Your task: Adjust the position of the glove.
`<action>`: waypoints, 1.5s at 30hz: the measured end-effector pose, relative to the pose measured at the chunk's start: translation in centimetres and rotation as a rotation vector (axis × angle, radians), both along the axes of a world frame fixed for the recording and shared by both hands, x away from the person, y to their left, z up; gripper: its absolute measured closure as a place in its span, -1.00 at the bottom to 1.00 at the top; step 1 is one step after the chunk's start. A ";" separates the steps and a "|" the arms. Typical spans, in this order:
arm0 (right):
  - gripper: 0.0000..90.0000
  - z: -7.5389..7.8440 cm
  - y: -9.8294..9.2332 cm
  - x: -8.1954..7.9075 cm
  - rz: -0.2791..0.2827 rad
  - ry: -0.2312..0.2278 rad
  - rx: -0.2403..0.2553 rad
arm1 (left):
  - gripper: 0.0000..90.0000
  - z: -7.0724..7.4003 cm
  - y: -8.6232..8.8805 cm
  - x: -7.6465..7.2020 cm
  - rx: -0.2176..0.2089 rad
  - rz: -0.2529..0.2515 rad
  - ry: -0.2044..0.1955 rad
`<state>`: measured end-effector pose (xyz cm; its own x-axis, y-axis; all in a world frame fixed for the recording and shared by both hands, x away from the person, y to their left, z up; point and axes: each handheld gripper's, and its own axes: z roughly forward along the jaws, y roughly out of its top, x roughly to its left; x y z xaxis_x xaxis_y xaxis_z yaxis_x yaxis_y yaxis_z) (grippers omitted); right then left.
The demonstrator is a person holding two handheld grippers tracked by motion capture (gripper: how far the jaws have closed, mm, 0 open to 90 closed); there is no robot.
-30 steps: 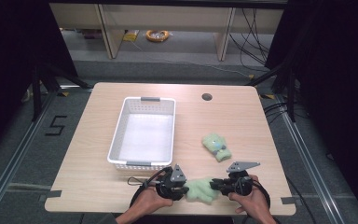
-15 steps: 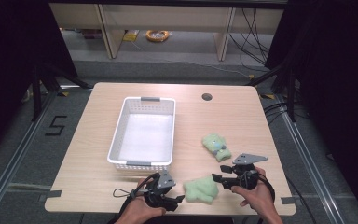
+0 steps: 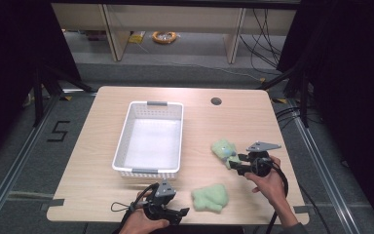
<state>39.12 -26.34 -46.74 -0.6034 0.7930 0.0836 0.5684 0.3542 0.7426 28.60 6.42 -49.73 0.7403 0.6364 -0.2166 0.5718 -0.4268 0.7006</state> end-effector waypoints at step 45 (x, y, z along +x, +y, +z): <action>0.81 0.0 1.5 3.2 0.035 0.044 0.023 | -0.39 -0.5 1.3 -0.2 -0.003 0.012 0.029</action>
